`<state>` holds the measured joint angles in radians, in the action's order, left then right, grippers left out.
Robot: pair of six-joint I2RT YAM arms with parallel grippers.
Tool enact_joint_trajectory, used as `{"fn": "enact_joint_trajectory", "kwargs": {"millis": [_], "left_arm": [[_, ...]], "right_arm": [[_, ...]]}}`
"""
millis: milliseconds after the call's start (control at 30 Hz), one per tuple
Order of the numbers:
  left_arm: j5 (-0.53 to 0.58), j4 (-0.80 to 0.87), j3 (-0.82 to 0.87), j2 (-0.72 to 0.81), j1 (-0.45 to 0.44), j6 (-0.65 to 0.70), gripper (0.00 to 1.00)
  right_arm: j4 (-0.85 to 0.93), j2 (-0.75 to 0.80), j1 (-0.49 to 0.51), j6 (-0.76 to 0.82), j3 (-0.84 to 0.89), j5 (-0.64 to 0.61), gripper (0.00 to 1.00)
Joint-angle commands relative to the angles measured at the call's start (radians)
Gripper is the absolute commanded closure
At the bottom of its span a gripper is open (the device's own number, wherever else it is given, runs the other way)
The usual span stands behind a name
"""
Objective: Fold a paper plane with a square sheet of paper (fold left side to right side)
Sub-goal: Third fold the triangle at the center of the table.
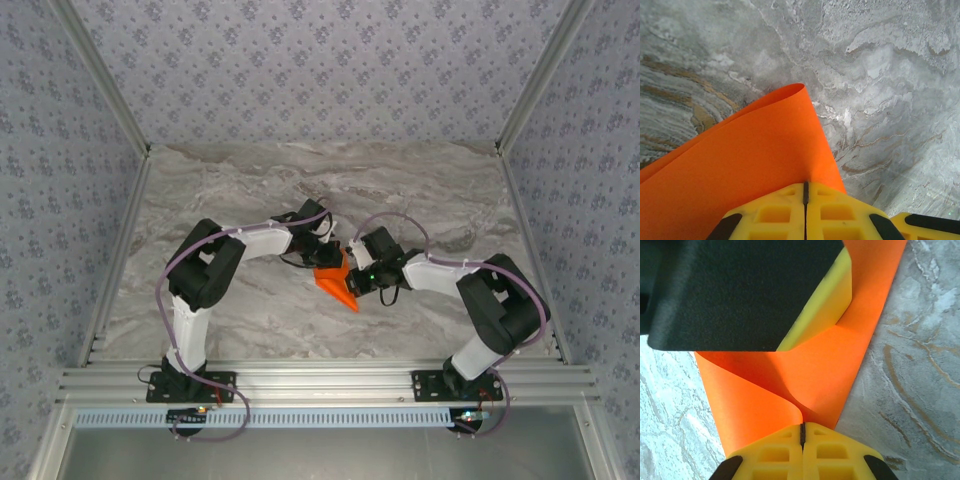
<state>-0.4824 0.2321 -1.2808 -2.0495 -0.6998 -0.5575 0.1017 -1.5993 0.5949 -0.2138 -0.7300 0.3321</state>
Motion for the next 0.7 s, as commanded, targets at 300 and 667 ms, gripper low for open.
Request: {"fn": "enact_joint_trajectory", "kwargs": {"millis": [300, 667], "left_arm": [[0.029, 0.038, 0.023, -0.021, -0.013, 0.018, 0.94], [0.051, 0.163, -0.076, 0.019, 0.013, 0.083, 0.86]], "right_arm": [[0.033, -0.075, 0.028, 0.004, -0.011, -0.02, 1.0], [0.099, -0.077, 0.05, -0.003, 0.006, -0.067, 1.0]]}}
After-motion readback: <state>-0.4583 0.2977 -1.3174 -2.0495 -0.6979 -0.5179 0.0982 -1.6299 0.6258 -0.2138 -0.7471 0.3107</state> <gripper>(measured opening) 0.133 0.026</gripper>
